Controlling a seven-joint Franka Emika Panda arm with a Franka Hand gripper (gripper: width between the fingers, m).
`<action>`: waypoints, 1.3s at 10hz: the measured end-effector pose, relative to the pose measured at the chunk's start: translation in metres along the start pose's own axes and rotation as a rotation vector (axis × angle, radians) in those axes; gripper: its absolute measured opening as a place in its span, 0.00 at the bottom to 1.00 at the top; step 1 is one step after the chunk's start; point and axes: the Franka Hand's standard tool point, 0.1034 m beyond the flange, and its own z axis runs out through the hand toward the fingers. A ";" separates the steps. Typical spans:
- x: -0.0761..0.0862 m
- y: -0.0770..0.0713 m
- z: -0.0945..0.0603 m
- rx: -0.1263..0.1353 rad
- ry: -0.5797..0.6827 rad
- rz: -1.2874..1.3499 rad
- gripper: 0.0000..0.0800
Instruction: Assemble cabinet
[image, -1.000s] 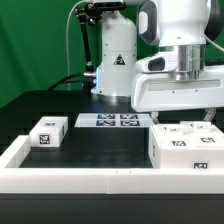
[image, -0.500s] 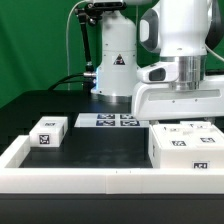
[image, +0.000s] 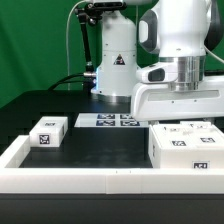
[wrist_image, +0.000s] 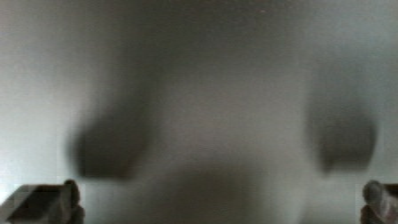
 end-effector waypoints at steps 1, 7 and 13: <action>0.002 0.002 -0.001 -0.002 0.001 0.003 1.00; 0.018 0.008 0.002 -0.007 0.030 -0.017 1.00; 0.015 0.007 0.003 -0.006 0.030 -0.042 0.65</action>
Offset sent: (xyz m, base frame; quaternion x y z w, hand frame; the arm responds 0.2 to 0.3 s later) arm 0.0216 -0.0124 -0.0084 -0.0115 0.0048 0.0019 0.9999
